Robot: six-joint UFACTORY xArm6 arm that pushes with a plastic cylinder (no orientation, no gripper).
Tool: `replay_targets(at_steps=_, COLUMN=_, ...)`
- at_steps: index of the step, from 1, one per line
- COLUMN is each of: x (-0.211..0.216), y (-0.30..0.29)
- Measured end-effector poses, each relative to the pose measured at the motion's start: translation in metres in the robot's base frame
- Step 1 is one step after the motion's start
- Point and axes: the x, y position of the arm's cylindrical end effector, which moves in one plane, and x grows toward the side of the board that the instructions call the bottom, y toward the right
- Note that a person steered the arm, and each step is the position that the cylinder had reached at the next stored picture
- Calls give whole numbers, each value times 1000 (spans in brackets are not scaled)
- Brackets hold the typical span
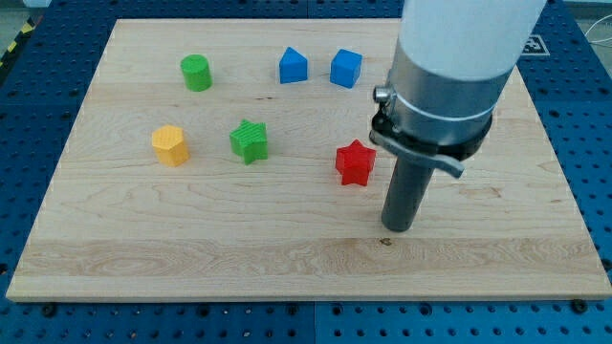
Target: Push yellow heart towards the blue cube
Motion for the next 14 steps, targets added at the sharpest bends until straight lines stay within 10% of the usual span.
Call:
replay_targets(at_steps=6, x=-86, y=166)
replay_targets(at_steps=14, x=-85, y=41)
